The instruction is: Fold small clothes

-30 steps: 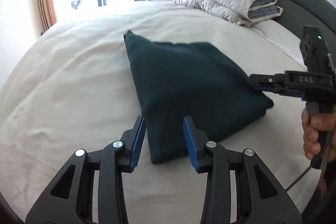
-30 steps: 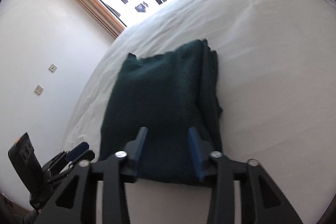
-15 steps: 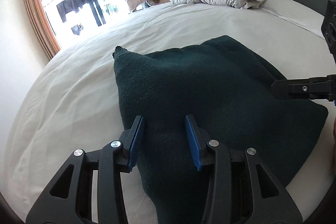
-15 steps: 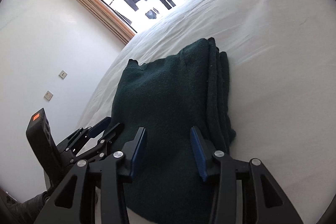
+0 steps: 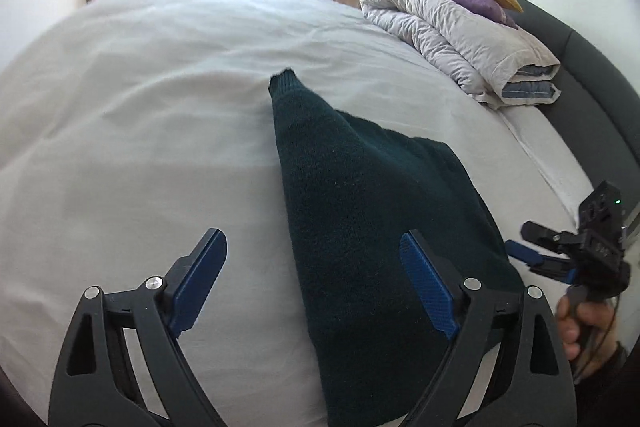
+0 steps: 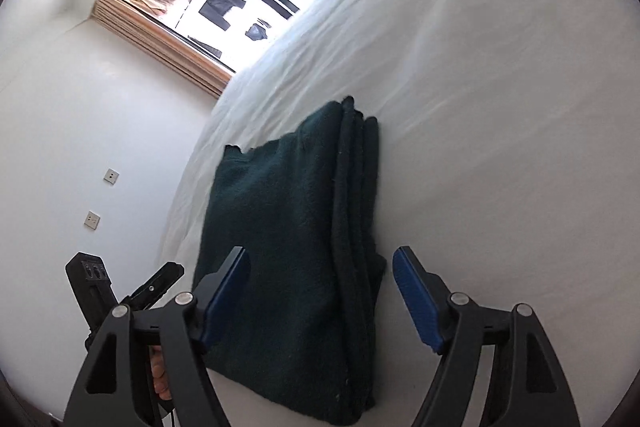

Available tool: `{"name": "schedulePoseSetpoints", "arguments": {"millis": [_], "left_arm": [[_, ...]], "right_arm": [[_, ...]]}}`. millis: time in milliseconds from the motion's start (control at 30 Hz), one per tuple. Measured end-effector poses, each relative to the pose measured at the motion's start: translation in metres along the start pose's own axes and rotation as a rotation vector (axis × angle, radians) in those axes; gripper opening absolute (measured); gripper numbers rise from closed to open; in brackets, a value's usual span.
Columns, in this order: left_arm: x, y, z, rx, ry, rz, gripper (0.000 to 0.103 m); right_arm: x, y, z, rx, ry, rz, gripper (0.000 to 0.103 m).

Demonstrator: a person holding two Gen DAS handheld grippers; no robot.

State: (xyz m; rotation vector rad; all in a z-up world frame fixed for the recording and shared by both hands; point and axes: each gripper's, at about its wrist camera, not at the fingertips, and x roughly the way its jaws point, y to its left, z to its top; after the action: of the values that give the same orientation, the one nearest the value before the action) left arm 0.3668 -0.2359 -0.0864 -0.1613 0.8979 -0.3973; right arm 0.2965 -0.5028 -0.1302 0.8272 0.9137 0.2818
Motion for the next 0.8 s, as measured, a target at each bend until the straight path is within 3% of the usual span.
{"name": "schedulePoseSetpoints", "arguments": {"millis": [167,267,300,333,367,400,567,800], "left_arm": [[0.041,0.011,0.003,-0.087,0.142,-0.090,0.089],[0.057,0.006,0.004,-0.080,0.158,-0.101,0.088],[0.061,0.002,0.006,-0.066,0.164,-0.102,0.085],[0.066,-0.002,0.007,-0.057,0.175,-0.114,0.073],[0.071,-0.006,0.008,-0.056,0.190,-0.122,0.066],[0.074,-0.008,0.010,-0.055,0.191,-0.109,0.065],[0.068,-0.019,0.012,-0.023,0.167,-0.107,0.042],[0.031,-0.017,0.024,-0.020,0.097,-0.090,0.038]], "right_arm": [[0.021,-0.007,0.009,0.057,0.022,0.032,0.074],[0.032,-0.005,0.015,0.062,0.043,0.026,0.070],[0.037,-0.003,0.017,0.060,0.053,0.022,0.064],[0.041,-0.002,0.018,0.059,0.066,0.001,0.055],[0.047,0.000,0.018,0.051,0.076,-0.026,0.049],[0.049,0.003,0.016,0.038,0.084,-0.043,0.041],[0.044,0.037,0.004,-0.105,0.044,-0.166,0.031],[0.027,0.101,0.000,-0.241,-0.033,-0.177,0.028]]}}
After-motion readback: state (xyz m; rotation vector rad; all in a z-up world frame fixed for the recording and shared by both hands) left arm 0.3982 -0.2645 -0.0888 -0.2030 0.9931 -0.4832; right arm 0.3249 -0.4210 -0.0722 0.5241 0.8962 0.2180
